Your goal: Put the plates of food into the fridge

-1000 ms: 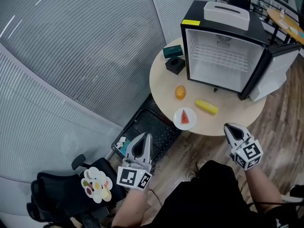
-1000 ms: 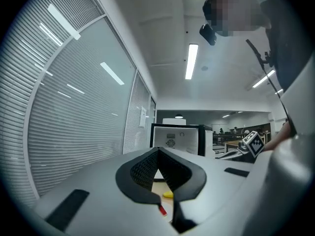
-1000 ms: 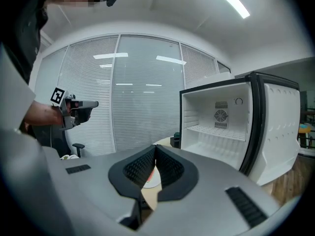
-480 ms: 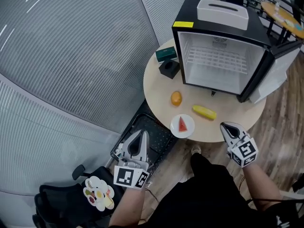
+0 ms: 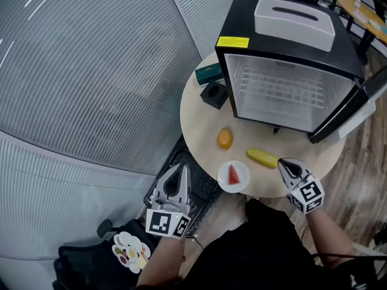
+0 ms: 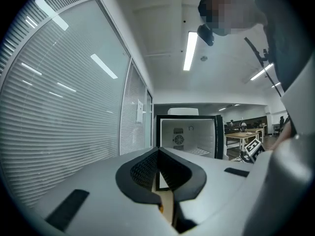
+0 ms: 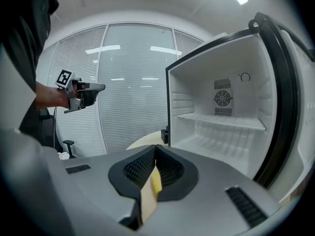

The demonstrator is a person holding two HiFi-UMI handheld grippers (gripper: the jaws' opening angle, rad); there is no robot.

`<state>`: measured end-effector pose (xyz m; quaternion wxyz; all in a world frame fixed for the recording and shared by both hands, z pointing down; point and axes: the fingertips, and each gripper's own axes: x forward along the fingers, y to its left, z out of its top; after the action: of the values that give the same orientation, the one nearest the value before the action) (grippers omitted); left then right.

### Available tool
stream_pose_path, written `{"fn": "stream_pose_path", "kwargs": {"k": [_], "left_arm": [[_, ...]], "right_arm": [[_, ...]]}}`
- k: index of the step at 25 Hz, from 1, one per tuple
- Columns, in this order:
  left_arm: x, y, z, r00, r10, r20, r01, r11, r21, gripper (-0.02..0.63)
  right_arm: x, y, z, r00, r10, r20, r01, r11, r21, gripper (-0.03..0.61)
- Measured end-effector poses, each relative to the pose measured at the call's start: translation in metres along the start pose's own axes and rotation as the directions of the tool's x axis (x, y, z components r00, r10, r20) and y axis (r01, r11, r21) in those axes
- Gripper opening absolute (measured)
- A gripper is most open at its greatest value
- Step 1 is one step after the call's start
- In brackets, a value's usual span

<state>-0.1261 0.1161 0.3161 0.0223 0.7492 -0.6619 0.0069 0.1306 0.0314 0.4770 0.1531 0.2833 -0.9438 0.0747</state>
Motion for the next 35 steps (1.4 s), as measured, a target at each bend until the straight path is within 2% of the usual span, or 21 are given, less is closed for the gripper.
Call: {"fn": "stream_pose_path", "kwargs": {"k": [7, 13, 22, 23, 27, 29, 35], "left_arm": [[0.062, 0.007, -0.011, 0.997, -0.028, -0.066, 0.029, 0.999, 0.021, 0.003], [0.105, 0.013, -0.023, 0.995, -0.053, -0.084, 0.053, 0.999, 0.008, 0.003], [0.152, 0.006, -0.052, 0.979, -0.177, -0.098, 0.178, 0.984, -0.006, 0.003], [0.157, 0.004, -0.056, 0.975, -0.198, -0.105, 0.199, 0.980, -0.001, 0.003], [0.173, -0.006, -0.074, 0.952, -0.274, -0.138, 0.277, 0.961, 0.004, 0.003], [0.178, -0.012, -0.084, 0.940, -0.305, -0.155, 0.308, 0.951, -0.005, 0.003], [0.191, -0.021, -0.106, 0.912, -0.367, -0.185, 0.370, 0.929, -0.020, 0.003]], "right_arm": [[0.036, -0.031, -0.012, 1.000, 0.011, 0.006, -0.012, 0.997, 0.076, 0.005], [0.056, -0.042, -0.022, 0.997, 0.055, -0.060, -0.053, 0.998, 0.030, 0.005], [0.071, -0.041, -0.045, 0.988, 0.064, -0.138, -0.063, 0.998, 0.012, 0.006], [0.074, -0.040, -0.050, 0.987, 0.067, -0.149, -0.065, 0.998, 0.016, 0.018], [0.087, -0.030, -0.073, 0.974, 0.106, -0.198, -0.102, 0.994, 0.029, 0.175], [0.092, -0.022, -0.086, 0.966, 0.126, -0.227, -0.128, 0.992, 0.005, 0.228], [0.102, -0.021, -0.123, 0.949, 0.118, -0.293, -0.129, 0.991, -0.019, 0.291]]}}
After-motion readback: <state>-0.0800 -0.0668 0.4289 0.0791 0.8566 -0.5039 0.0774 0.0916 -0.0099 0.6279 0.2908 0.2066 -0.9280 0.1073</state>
